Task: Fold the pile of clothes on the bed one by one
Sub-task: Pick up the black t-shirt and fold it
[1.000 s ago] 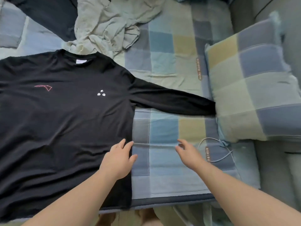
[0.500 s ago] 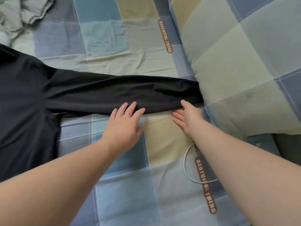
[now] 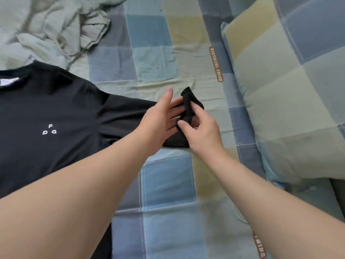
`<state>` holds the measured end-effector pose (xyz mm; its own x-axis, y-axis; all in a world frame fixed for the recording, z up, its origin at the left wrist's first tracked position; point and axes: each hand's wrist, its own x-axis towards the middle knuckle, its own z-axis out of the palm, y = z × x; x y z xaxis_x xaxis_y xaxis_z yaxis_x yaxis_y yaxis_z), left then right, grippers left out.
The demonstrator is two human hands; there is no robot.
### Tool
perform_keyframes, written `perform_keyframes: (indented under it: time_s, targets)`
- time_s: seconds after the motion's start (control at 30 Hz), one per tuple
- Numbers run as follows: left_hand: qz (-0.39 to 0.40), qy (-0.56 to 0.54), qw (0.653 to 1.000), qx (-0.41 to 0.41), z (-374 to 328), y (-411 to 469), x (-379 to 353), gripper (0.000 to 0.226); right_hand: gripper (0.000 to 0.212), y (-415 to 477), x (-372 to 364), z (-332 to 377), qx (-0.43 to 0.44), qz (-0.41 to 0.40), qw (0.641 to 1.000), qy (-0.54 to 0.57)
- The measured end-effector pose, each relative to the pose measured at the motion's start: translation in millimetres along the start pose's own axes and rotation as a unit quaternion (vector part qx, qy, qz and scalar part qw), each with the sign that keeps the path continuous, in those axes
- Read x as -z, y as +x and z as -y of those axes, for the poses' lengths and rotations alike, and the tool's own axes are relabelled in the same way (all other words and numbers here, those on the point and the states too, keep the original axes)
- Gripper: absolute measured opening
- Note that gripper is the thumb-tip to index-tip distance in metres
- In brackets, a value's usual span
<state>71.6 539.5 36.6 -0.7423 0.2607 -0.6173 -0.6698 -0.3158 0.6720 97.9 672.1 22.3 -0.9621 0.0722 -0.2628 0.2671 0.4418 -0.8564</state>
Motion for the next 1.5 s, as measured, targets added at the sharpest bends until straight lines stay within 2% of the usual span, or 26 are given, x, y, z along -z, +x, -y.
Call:
perform_keyframes:
  time_s: [0.1, 0.2, 0.27, 0.33, 0.47, 0.57, 0.73, 0.83, 0.9, 1.07, 1.17, 1.23, 1.37, 1.5]
  targets:
    - [0.031, -0.092, 0.995, -0.002, -35, -28, 59, 0.064, 0.064, -9, -51, 52, 0.022, 0.094, 0.995, -0.020]
    - [-0.002, -0.082, 0.997, 0.002, -60, -65, 145, 0.045, 0.063, -31, -118, 108, 0.036, 0.157, 0.987, 0.015]
    - [-0.050, -0.092, 0.994, 0.012, -74, -97, 210, 0.032, 0.055, -51, -171, 143, -0.004, 0.158, 0.981, 0.113]
    - [-0.082, -0.137, 0.987, 0.007, -84, -137, 278, 0.032, 0.050, -76, -226, 173, -0.051, 0.138, 0.975, 0.167]
    - [-0.147, -0.223, 0.964, -0.009, -108, -229, 406, 0.040, 0.052, -129, -330, 229, -0.088, 0.109, 0.984, 0.106]
    - [-0.196, -0.228, 0.953, -0.028, -127, -297, 480, 0.043, 0.063, -163, -400, 271, -0.107, 0.155, 0.979, 0.078]
    - [-0.300, -0.232, 0.924, -0.052, -157, -377, 569, 0.053, 0.065, -206, -490, 331, -0.124, 0.253, 0.958, 0.051]
    - [-0.332, -0.212, 0.917, -0.062, -170, -404, 618, 0.040, 0.066, -222, -540, 353, -0.105, 0.293, 0.950, 0.003]
    - [-0.344, -0.180, 0.919, -0.069, -177, -420, 649, 0.041, 0.067, -232, -576, 368, -0.092, 0.317, 0.944, -0.012]
    - [-0.326, -0.090, 0.937, -0.083, -198, -446, 729, 0.073, 0.066, -245, -666, 404, -0.088, 0.351, 0.931, -0.038]
    - [-0.322, -0.083, 0.939, -0.087, -211, -449, 779, 0.094, 0.065, -244, -715, 422, -0.084, 0.341, 0.935, -0.056]
    - [-0.318, -0.055, 0.942, -0.090, -219, -451, 825, 0.099, 0.065, -244, -759, 432, -0.080, 0.335, 0.936, -0.064]
    - [-0.329, 0.060, 0.937, -0.096, -222, -464, 915, 0.097, 0.064, -251, -851, 442, -0.085, 0.335, 0.935, -0.076]
    - [-0.349, 0.143, 0.925, -0.038, -209, -471, 992, 0.076, 0.064, -257, -934, 442, -0.085, 0.347, 0.930, -0.083]
